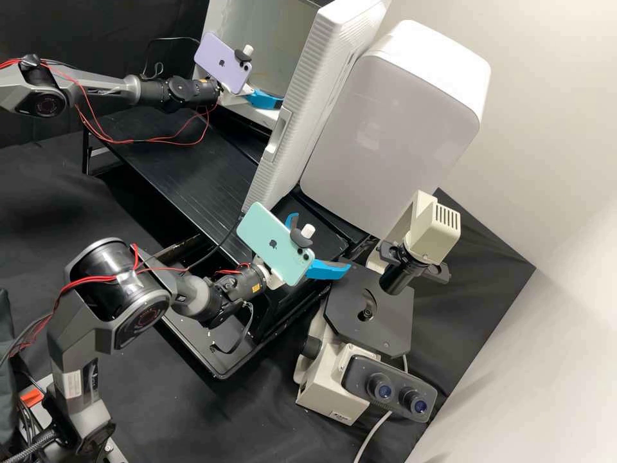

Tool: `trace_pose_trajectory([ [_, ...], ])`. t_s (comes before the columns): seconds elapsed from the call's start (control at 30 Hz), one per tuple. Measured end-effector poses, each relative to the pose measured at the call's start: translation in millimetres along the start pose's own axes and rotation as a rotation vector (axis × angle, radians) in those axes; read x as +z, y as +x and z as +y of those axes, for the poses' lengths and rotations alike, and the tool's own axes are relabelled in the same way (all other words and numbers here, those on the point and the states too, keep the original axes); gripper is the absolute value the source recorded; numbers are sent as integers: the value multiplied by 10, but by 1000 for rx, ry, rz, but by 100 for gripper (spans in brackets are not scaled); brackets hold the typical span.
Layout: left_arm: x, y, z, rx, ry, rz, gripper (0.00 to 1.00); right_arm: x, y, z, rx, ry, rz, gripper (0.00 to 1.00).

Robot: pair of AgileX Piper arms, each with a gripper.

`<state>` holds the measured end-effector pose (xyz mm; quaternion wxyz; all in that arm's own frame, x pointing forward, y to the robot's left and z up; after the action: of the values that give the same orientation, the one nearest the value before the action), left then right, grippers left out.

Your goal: Take the petri dish out of the incubator

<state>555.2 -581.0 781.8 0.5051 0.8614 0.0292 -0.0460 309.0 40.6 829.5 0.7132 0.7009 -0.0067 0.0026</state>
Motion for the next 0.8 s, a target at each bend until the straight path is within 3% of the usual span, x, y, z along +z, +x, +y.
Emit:
trace_pose_trajectory([
  [0.8,-9,1,4,2,-5,1,0,0,0,0,0,0,0,100],
])
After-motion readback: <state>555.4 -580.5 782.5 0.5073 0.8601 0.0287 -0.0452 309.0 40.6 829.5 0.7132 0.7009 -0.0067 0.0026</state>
